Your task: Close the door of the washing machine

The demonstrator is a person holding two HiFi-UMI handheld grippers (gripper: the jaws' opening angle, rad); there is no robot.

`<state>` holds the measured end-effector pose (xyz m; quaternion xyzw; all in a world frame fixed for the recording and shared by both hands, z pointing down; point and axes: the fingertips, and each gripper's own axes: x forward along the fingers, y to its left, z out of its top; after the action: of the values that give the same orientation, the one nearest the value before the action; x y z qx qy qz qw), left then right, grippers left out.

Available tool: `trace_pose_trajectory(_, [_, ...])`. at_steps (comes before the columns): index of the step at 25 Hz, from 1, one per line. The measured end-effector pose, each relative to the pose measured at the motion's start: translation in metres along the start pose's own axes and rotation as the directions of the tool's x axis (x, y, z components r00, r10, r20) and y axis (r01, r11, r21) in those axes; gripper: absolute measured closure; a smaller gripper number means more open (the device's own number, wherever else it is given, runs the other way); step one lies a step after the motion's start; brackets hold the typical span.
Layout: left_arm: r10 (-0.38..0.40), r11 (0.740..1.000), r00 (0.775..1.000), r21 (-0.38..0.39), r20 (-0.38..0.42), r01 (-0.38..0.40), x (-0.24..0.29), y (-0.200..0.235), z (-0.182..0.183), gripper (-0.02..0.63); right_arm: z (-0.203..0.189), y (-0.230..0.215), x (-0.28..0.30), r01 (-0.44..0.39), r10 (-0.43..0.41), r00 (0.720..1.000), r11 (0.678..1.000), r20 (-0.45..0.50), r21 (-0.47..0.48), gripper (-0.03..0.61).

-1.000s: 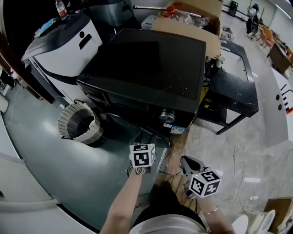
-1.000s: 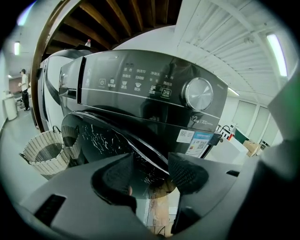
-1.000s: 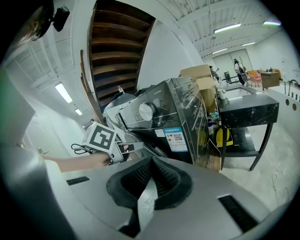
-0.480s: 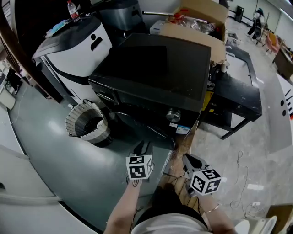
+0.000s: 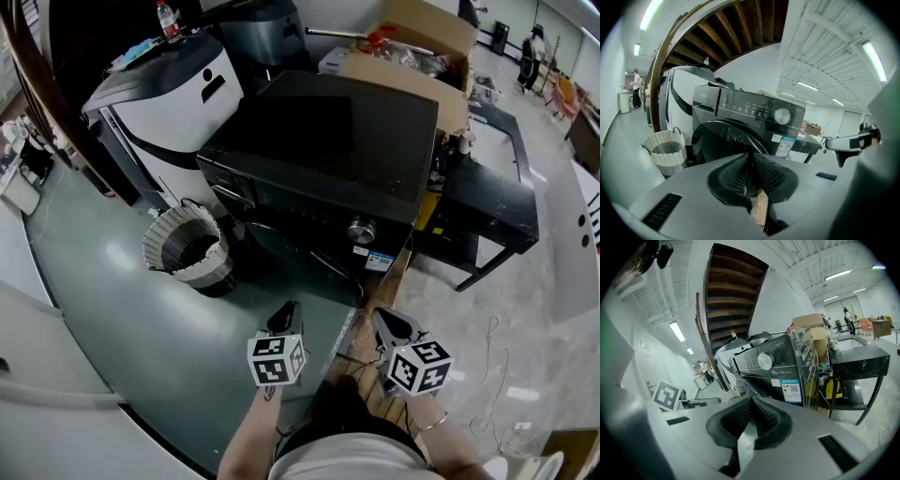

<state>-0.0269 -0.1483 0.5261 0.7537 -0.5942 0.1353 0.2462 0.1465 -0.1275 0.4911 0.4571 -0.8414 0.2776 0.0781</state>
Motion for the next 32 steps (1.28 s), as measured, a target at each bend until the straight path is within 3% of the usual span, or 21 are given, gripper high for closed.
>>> trace_pose_trajectory(8, [0.052, 0.998, 0.998, -0.039, 0.042, -0.051, -0.038, 0.012, -0.004, 0.581, -0.003, 0.011, -0.005, -0.028, 0.028, 1.0, 0.999, -0.003, -0.035, 0.572])
trace_pose_trajectory(32, [0.117, 0.993, 0.987, 0.0, 0.11, -0.118, -0.098, 0.016, -0.004, 0.581, -0.002, 0.037, -0.013, -0.083, 0.082, 0.997, 0.989, -0.012, -0.122, 0.574])
